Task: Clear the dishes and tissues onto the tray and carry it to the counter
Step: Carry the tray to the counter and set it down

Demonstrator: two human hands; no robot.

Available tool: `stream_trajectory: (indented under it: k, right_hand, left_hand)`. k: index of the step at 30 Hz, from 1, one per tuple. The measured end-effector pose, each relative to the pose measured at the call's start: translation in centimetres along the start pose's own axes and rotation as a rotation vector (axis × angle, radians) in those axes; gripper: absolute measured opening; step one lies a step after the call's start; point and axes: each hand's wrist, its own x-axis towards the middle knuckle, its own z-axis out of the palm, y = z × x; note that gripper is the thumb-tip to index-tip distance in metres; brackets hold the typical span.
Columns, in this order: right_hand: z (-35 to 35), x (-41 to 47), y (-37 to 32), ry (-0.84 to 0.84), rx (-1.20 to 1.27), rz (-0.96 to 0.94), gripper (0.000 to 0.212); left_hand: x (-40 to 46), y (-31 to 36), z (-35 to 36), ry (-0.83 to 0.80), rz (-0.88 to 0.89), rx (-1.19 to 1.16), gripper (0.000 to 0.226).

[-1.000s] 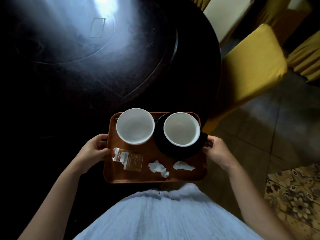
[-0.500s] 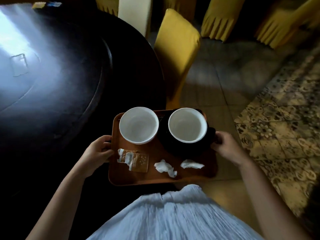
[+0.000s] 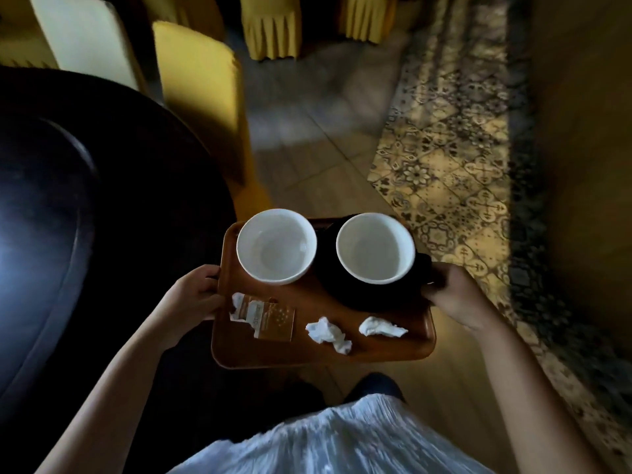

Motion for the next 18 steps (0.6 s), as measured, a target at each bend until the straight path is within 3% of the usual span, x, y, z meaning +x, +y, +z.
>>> stream_trajectory:
  k: [8, 14, 18]
  right_hand:
    - [-7.5, -10.9, 7.2, 0.264, 0.025, 0.097, 0.017]
    - [-14.9, -21.9, 13.6, 0.403, 0.047, 0.18, 0.024]
    - [-19.5, -29.5, 18.5, 0.459, 0.001, 0.263, 0.017]
  left_hand:
    - [0.2, 3.8, 10.1, -0.238, 0.117, 0.161, 0.044]
    - [-2.4, 4.5, 22.7, -0.346, 0.182, 0.218, 0.053]
    - [-5.1, 4.2, 31.5, -0.418, 0.189, 0.271, 0.054]
